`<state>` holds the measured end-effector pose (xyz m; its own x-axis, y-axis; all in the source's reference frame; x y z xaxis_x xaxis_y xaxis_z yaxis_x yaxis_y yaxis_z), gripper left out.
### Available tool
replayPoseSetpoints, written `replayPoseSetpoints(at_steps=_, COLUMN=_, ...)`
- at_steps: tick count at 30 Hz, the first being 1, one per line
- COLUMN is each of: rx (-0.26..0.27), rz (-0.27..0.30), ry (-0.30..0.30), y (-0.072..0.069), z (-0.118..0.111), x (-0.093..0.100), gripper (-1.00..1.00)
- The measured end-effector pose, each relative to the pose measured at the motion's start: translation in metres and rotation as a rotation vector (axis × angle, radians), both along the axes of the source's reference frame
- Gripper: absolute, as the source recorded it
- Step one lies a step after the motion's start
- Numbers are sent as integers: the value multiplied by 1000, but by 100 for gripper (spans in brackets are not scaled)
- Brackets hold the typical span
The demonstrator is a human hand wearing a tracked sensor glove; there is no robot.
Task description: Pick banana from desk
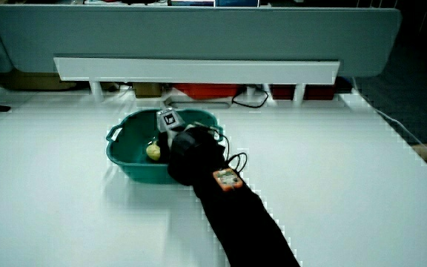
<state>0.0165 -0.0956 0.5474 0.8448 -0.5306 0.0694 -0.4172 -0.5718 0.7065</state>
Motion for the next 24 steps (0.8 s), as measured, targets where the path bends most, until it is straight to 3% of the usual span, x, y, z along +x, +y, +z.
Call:
replayPoseSetpoints(at_steps=13, rx=49, rz=12, ry=-63, y=-19, z=-38, x=14, gripper=100)
replayPoseSetpoints(at_steps=18, rx=68, rz=4, ry=-109, y=-18, z=-54, x=19, gripper=100)
replayPoseSetpoints(at_steps=24, rx=85, rz=-49, ry=-139, y=-9, z=-75, x=21, gripper=100)
